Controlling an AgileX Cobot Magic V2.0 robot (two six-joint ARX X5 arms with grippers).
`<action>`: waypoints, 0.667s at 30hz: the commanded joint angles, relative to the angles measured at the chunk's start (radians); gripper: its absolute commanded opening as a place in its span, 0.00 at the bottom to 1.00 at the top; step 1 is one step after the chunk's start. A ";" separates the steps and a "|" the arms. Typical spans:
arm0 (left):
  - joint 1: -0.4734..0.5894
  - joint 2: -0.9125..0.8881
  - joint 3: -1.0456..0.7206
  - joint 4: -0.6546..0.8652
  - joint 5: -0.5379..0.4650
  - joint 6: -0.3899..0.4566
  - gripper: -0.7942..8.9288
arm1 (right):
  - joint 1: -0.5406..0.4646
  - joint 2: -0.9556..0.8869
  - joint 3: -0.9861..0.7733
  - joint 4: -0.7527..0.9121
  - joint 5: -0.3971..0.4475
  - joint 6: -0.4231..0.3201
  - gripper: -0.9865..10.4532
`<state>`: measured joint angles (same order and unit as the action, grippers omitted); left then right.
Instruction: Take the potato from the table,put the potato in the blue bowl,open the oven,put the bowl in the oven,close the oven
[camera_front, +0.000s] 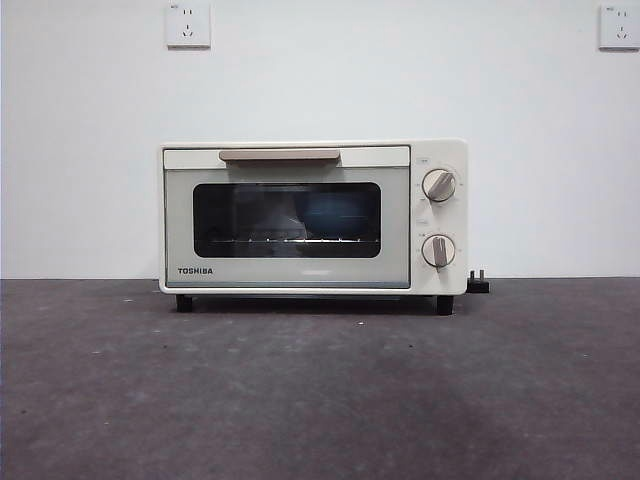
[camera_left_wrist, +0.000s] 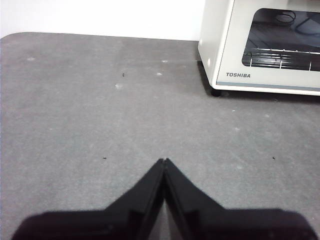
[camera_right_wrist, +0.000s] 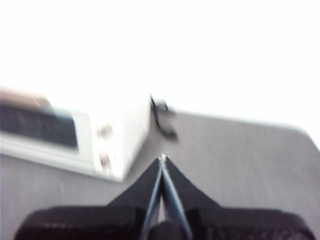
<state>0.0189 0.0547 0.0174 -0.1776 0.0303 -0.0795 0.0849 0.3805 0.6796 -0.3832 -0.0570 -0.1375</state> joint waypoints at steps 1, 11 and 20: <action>0.003 0.003 -0.010 0.011 0.003 -0.004 0.08 | -0.001 -0.057 -0.145 0.171 -0.001 0.025 0.09; 0.003 0.005 -0.010 0.011 0.003 -0.004 0.08 | -0.078 -0.211 -0.541 0.498 0.013 0.064 0.09; 0.003 0.005 -0.010 0.011 0.003 -0.004 0.08 | -0.101 -0.309 -0.666 0.439 0.032 0.066 0.09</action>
<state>0.0189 0.0589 0.0174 -0.1772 0.0307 -0.0795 -0.0151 0.0765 0.0246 0.0582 -0.0277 -0.0849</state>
